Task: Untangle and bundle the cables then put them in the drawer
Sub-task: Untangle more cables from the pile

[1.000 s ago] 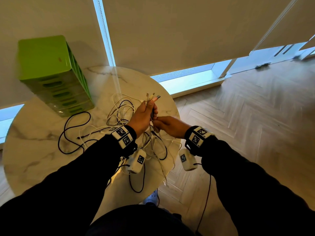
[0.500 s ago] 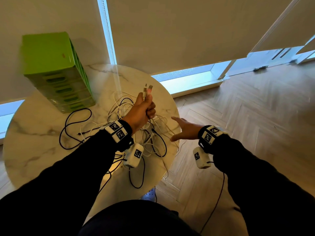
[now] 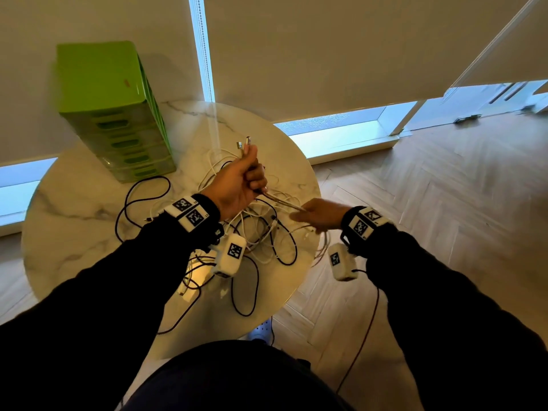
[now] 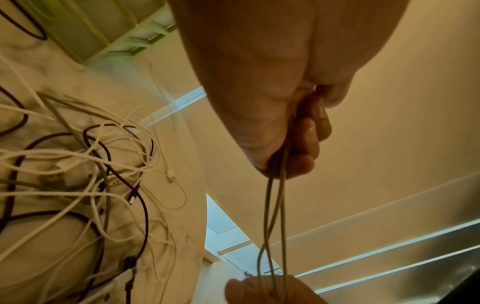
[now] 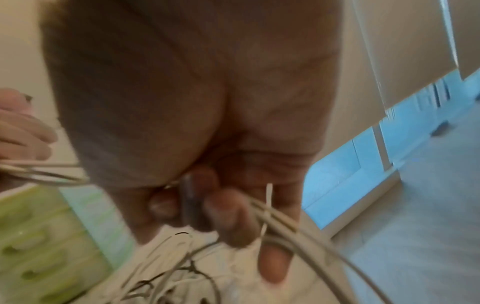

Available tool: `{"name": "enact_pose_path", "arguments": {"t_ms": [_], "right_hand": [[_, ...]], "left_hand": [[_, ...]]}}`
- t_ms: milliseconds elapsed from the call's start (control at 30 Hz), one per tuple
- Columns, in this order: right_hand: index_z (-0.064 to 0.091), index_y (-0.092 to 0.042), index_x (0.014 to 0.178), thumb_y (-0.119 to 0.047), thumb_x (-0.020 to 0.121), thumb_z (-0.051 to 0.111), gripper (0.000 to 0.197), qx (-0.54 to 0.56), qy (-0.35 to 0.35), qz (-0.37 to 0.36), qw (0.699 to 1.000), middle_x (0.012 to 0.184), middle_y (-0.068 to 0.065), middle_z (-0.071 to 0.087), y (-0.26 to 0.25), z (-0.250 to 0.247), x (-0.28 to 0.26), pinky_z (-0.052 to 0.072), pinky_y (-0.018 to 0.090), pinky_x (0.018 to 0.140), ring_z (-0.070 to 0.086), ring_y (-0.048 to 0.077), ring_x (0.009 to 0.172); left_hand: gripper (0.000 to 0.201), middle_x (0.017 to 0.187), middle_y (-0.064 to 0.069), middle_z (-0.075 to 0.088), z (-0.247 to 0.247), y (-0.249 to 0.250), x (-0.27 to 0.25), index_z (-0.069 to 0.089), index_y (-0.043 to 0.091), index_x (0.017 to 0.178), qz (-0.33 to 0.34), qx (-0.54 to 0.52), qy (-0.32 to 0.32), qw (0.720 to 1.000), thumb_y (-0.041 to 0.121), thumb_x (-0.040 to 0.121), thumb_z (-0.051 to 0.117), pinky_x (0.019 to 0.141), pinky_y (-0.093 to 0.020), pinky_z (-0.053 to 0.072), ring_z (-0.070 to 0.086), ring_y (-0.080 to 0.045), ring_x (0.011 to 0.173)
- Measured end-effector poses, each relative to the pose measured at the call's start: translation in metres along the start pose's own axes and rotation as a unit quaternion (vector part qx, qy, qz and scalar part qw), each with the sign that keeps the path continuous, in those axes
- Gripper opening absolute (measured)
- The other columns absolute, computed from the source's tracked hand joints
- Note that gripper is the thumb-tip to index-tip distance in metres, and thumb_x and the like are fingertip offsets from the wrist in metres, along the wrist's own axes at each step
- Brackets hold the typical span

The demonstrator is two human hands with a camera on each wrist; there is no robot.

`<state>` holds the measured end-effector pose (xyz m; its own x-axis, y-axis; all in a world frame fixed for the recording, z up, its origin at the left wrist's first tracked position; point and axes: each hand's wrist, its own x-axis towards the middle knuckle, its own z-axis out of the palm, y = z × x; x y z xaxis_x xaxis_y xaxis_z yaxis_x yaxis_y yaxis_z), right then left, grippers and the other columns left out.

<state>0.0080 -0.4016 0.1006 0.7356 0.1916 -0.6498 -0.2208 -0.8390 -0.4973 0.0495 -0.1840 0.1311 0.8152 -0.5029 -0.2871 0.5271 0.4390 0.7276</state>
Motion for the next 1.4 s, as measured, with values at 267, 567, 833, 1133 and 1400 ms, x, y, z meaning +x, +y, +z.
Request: {"name": "enact_pose_path", "arguments": {"t_ms": [267, 567, 833, 1133, 1400], "right_hand": [[0.056, -0.013, 0.079, -0.045, 0.106, 0.038, 0.045, -0.145, 0.126, 0.054, 0.980, 0.078, 0.007, 0.056, 0.030, -0.009, -0.012, 0.039, 0.032, 0.069, 0.053, 0.023, 0.073], [0.044, -0.002, 0.134, -0.043, 0.103, 0.048, 0.051, -0.224, -0.146, -0.074, 0.961, 0.123, 0.015, 0.058, -0.047, 0.120, -0.010, 0.040, 0.035, 0.081, 0.050, 0.024, 0.093], [0.057, -0.030, 0.117, -0.068, 0.099, 0.022, 0.055, -0.041, -0.086, -0.065, 0.993, 0.109, -0.007, 0.061, -0.028, 0.071, -0.013, 0.041, 0.037, 0.095, 0.055, 0.010, 0.095], [0.050, -0.014, 0.089, -0.037, 0.100, 0.055, 0.026, -0.185, 0.071, -0.098, 0.975, 0.097, 0.010, 0.059, -0.033, -0.004, 0.076, 0.037, 0.034, 0.076, 0.051, 0.026, 0.088], [0.054, -0.006, 0.123, -0.028, 0.100, 0.050, 0.032, -0.234, 0.107, -0.076, 0.963, 0.128, 0.021, 0.055, -0.055, -0.033, 0.197, 0.045, 0.043, 0.098, 0.054, 0.039, 0.116]], "left_hand": [[0.018, 0.067, 0.005, 0.033, -0.002, 0.005, 0.006, 0.035, 0.025, 0.092, 0.081, -0.015, 0.050, 0.995, 0.024, 0.107, 0.044, 0.073, -0.029, 0.047, 0.033, -0.011, 0.059], [0.004, 0.072, 0.005, 0.037, 0.001, -0.012, 0.016, 0.043, 0.026, 0.106, 0.108, 0.034, 0.166, 0.980, 0.024, 0.107, 0.045, 0.056, -0.023, 0.026, 0.027, -0.008, 0.058], [0.026, 0.062, 0.008, 0.028, -0.038, 0.004, 0.007, 0.041, 0.023, 0.085, 0.137, 0.017, 0.196, 0.971, 0.034, 0.109, 0.039, 0.052, -0.023, 0.019, 0.021, -0.009, 0.054], [0.019, 0.063, 0.008, 0.035, -0.067, 0.002, 0.016, 0.045, 0.024, 0.086, 0.094, 0.082, 0.237, 0.964, 0.024, 0.105, 0.049, 0.053, -0.022, 0.027, 0.031, -0.007, 0.052], [0.022, 0.057, 0.014, 0.036, -0.096, -0.001, 0.049, 0.042, 0.025, 0.084, 0.061, 0.138, 0.245, 0.958, 0.023, 0.105, 0.050, 0.051, -0.021, 0.025, 0.029, -0.005, 0.050]]}}
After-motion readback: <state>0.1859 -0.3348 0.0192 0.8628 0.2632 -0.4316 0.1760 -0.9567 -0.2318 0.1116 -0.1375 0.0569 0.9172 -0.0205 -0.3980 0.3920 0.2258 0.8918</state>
